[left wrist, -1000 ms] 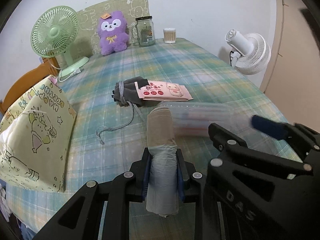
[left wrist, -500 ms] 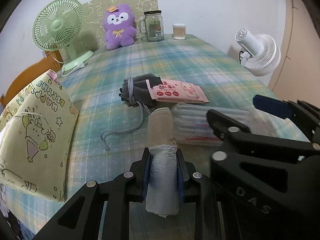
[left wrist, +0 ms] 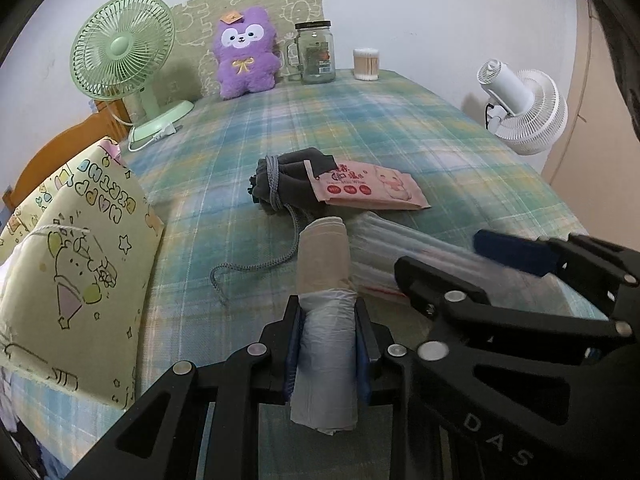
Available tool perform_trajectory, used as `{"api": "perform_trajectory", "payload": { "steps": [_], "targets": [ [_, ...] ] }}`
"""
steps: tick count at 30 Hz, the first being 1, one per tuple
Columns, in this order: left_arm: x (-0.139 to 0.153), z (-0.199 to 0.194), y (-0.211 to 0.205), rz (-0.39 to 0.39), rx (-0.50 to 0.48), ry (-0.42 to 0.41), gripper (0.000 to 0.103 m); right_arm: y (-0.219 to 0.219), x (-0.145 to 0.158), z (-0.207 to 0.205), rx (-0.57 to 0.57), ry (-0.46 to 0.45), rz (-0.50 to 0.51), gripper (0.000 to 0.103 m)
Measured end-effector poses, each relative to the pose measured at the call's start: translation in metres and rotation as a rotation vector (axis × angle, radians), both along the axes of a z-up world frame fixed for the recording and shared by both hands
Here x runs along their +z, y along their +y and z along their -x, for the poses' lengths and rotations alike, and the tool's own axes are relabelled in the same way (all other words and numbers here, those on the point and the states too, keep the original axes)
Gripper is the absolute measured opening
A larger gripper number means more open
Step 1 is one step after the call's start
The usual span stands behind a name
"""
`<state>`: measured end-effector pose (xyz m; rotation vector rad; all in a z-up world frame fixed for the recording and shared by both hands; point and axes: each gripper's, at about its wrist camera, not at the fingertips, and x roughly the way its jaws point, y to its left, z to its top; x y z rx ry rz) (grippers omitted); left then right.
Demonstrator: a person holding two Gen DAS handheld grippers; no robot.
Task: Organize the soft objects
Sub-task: 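Lift the plastic bag upright with the right tool while the left lifts the rolled cloth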
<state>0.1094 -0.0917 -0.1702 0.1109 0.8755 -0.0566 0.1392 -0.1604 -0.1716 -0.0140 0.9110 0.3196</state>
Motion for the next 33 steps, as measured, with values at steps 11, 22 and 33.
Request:
{"api": "perform_trajectory", "payload": {
  "steps": [11, 22, 33],
  "targets": [
    [0.005, 0.017, 0.001, -0.018, 0.003, -0.009, 0.023, 0.001, 0.004, 0.034, -0.062, -0.022, -0.068, 0.016],
    [0.029, 0.031, 0.001, -0.011, -0.019, -0.051, 0.023, 0.0, 0.029, 0.05, -0.108, -0.102, -0.033, 0.015],
    [0.055, 0.032, -0.002, 0.014, -0.043, -0.101, 0.02, -0.005, 0.058, 0.056, -0.148, -0.158, -0.042, 0.015]
  ]
}}
